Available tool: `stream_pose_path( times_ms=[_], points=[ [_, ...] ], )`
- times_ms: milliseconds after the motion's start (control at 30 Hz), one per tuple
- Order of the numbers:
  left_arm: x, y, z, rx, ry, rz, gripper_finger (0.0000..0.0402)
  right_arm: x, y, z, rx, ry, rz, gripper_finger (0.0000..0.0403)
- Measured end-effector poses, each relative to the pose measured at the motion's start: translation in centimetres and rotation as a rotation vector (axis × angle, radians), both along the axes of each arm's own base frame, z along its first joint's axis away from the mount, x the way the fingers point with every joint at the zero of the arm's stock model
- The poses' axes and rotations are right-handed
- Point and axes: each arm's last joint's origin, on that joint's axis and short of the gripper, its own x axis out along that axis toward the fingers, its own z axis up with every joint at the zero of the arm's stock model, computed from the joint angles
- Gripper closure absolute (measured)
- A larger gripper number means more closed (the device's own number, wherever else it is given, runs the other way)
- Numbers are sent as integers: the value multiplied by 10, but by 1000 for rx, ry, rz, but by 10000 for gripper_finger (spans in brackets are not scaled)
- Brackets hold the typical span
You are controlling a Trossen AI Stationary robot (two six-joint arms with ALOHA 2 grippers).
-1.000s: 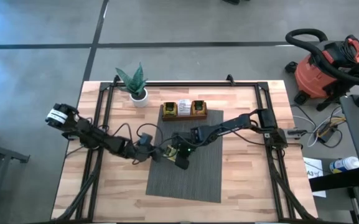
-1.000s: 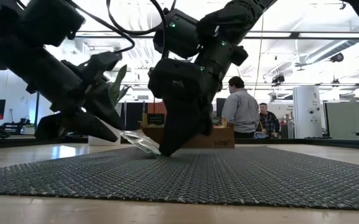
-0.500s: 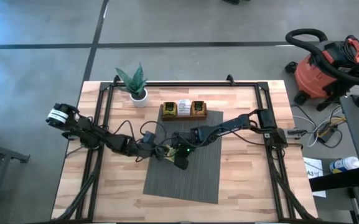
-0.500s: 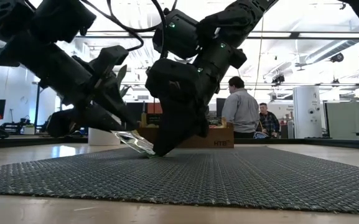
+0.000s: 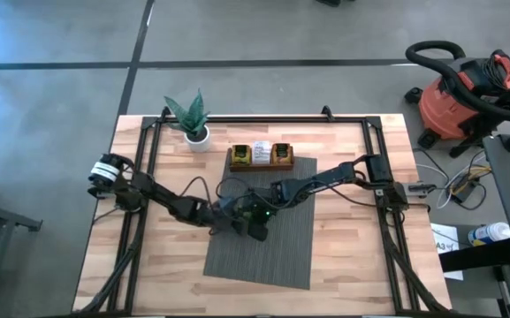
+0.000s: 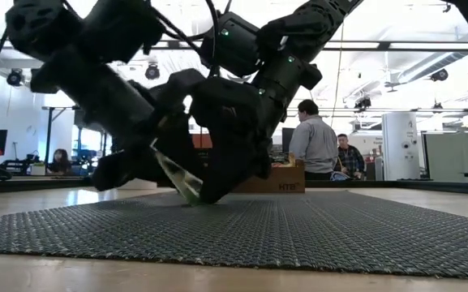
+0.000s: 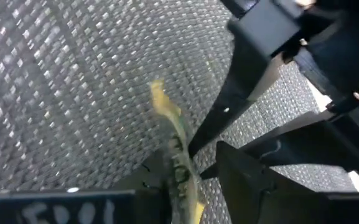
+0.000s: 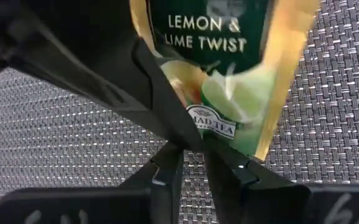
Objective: Pick & Place Tea
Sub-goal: Put the yellow tea bag into the left compartment of the wooden organizer
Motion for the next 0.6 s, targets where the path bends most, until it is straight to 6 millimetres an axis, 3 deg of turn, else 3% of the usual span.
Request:
stream_pose_path(
  times_ms=[133, 333, 433, 533, 600],
  points=[
    [2, 0, 11, 22, 25, -23, 323, -1, 0, 0, -9, 1, 11, 337],
    [-16, 6, 21, 77, 142, -28, 388, -1, 0, 0, -19, 1, 27, 337],
    [-22, 8, 29, 115, 167, -50, 398, -4, 0, 5, -31, -2, 46, 337],
    [-27, 13, 42, 169, 157, -77, 400, -11, -2, 26, -89, -40, 27, 338],
    [-30, 21, 55, 221, 131, -98, 400, -22, -6, 53, -172, -90, -30, 340]
  ],
)
